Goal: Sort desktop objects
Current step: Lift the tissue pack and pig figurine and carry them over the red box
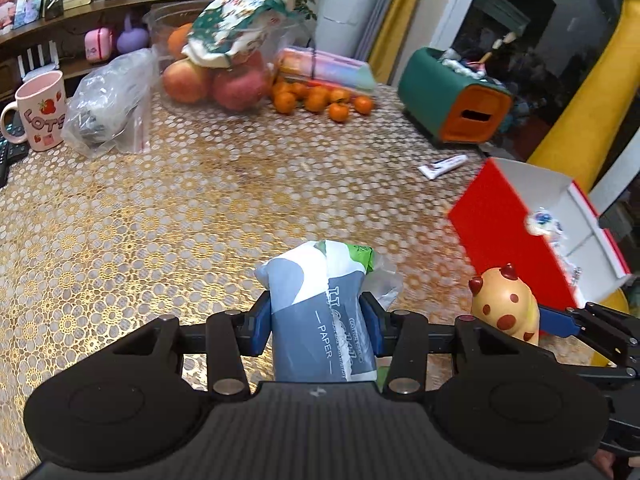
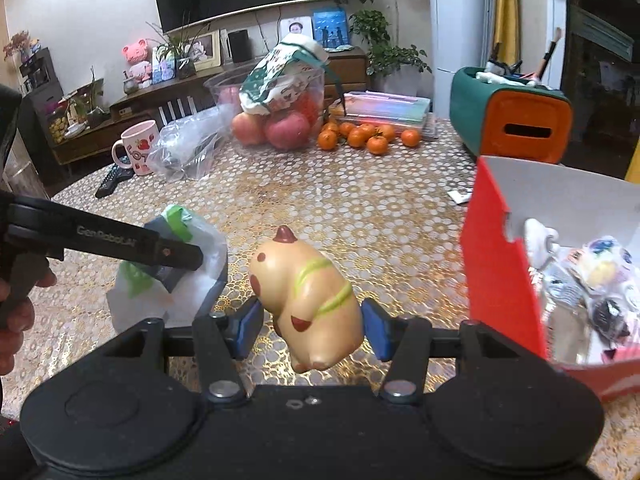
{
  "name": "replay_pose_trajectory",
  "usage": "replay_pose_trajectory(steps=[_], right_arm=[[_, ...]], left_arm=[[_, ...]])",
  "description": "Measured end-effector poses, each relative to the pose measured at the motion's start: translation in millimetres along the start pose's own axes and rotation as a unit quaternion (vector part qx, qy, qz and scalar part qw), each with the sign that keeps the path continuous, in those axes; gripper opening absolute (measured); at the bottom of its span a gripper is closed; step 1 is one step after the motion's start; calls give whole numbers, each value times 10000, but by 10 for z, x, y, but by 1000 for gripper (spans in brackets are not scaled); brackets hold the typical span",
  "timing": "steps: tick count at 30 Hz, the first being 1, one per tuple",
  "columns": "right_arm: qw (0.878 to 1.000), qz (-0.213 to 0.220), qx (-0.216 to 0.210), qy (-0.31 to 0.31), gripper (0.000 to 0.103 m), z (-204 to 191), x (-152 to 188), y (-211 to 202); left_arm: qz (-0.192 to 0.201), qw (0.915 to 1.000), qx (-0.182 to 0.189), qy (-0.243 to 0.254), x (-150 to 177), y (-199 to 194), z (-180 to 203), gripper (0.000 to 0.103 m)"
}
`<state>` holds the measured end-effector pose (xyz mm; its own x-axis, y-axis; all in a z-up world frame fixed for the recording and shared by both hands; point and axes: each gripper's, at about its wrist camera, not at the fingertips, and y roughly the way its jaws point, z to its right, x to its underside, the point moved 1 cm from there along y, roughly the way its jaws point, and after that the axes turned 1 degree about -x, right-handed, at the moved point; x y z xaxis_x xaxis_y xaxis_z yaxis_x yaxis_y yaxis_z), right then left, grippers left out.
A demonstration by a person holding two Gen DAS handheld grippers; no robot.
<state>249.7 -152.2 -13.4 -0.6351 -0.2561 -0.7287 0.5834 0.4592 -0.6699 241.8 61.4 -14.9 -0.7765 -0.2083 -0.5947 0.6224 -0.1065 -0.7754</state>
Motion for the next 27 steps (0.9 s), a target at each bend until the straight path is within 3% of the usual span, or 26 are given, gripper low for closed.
replay_pose_trajectory(steps=[10, 27], right_arm=[[9993, 310, 182, 88, 53, 261, 10, -493], [9940, 652, 763, 431, 53, 1114, 99, -1036]], left_arm=[[191, 9988, 283, 362, -57, -306, 576, 44], [194, 9918, 751, 1014, -128, -260, 1647, 44]])
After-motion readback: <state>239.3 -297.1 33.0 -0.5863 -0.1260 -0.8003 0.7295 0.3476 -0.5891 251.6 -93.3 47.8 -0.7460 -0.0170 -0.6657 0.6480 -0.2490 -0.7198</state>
